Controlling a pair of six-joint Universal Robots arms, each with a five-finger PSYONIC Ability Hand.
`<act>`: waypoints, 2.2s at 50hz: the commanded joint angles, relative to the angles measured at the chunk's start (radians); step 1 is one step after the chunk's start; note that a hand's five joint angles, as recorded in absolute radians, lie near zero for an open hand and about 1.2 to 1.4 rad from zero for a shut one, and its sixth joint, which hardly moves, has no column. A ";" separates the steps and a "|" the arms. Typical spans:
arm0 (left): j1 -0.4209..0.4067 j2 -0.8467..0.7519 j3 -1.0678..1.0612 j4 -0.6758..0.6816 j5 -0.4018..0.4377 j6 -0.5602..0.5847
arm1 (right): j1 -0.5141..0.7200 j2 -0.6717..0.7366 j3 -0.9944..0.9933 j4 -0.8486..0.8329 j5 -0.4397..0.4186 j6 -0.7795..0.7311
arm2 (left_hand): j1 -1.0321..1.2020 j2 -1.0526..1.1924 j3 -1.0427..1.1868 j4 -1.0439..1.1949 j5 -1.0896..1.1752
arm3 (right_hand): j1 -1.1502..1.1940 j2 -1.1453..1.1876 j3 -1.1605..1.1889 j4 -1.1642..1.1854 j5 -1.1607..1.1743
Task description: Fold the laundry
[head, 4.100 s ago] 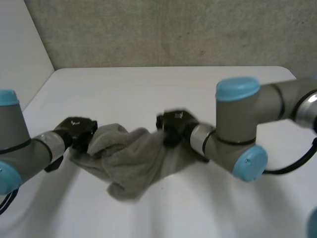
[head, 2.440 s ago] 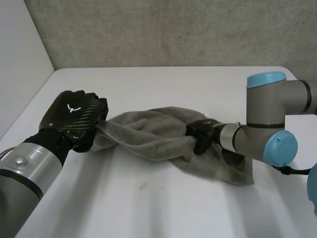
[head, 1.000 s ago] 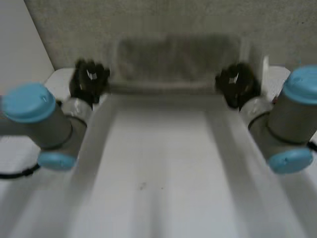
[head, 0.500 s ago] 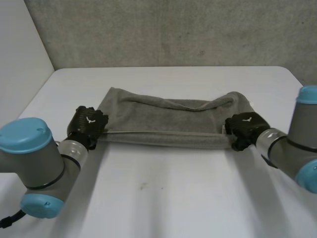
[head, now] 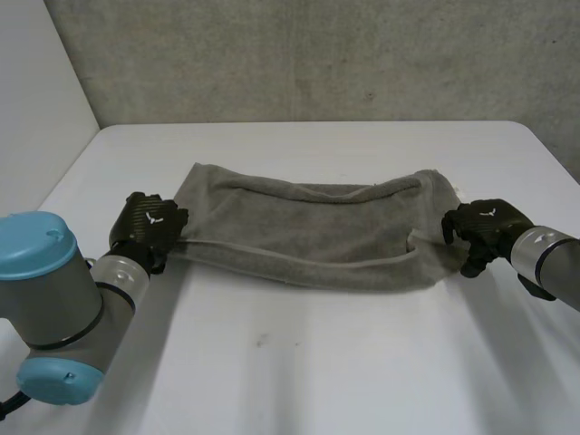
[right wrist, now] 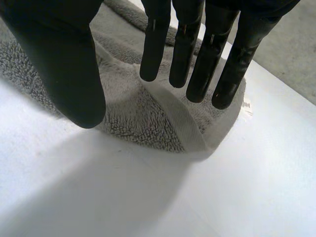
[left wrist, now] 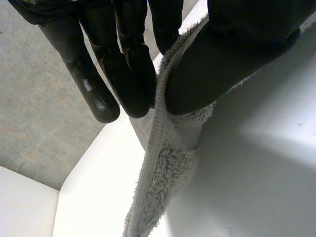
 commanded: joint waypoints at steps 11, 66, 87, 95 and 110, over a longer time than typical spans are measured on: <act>0.000 0.001 -0.002 -0.022 0.000 0.000 | 0.016 -0.005 -0.012 -0.064 -0.037 -0.040 | 0.207 0.179 0.181 0.179 0.184 | -0.069 -0.173 -0.156 -0.151 -0.156; -0.011 0.503 0.449 -0.493 -0.002 -0.011 | -0.011 -0.614 -0.396 0.345 -0.138 -0.026 | 0.207 0.179 0.181 0.179 0.184 | 0.805 0.701 0.717 0.723 0.717; 0.022 -0.130 0.694 -0.732 0.020 0.000 | 0.240 0.058 -0.543 0.461 0.184 -0.374 | 0.207 0.179 0.181 0.179 0.184 | 0.805 0.701 0.717 0.723 0.717; 0.023 -0.163 1.030 -0.472 0.008 -0.021 | 0.248 0.051 -0.792 -0.018 0.293 -0.171 | 0.207 0.179 0.181 0.179 0.184 | 0.805 0.701 0.717 0.723 0.717; 0.121 0.003 0.672 -0.005 0.015 -0.308 | 0.219 -0.164 -0.414 -0.516 0.234 -0.072 | 0.207 0.179 0.181 0.179 0.184 | 0.805 0.701 0.717 0.723 0.717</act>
